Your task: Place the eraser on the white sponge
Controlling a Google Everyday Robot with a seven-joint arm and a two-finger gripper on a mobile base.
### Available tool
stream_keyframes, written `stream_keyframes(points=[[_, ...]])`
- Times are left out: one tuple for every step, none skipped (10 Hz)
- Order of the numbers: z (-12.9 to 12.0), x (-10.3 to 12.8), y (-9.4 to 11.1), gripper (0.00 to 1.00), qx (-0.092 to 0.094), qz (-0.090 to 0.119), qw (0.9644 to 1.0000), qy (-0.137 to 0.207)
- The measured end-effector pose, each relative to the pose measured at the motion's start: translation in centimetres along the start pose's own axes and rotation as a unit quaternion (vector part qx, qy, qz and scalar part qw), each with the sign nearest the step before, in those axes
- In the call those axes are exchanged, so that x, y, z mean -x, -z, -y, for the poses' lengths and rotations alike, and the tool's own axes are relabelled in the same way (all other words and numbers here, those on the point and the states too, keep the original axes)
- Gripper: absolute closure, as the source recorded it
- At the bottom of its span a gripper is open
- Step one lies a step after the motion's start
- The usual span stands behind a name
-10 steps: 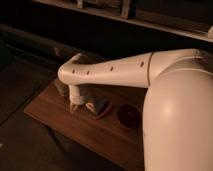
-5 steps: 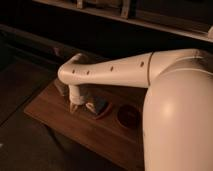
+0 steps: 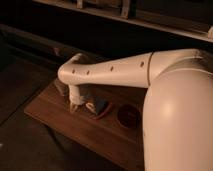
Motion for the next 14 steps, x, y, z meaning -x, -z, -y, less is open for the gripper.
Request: stream_keyframes(points=[[0.0,0.0,0.0,0.35,0.000,0.000,1.0000,0.000],[0.0,0.0,0.0,0.35,0.000,0.001,1.0000,0.000],[-0.1,0.1,0.1,0.35,0.000,0.002,1.0000,0.000],[-0.4,1.2,0.8,0.35,0.009,0.009,0.9998,-0.013],[-0.3,2.4,1.4,0.35,0.016,0.017,0.9993,-0.029],[0.0,4.3,2.3,0.35,0.031,0.030,0.9970,-0.064],[0.6,5.8,2.8,0.35,0.045,0.038,0.9928,-0.104],[1.5,6.9,3.0,0.35,0.057,0.041,0.9867,-0.146],[2.0,7.6,3.1,0.35,0.066,0.042,0.9812,-0.177],[2.5,8.1,3.1,0.35,0.075,0.040,0.9750,-0.206],[3.3,8.8,2.9,0.35,0.081,0.036,0.9681,-0.235],[3.7,9.4,2.7,0.35,0.080,0.032,0.9652,-0.247],[3.8,10.1,2.6,0.35,0.076,0.029,0.9644,-0.252],[3.7,11.2,2.6,0.35,0.067,0.026,0.9670,-0.245]])
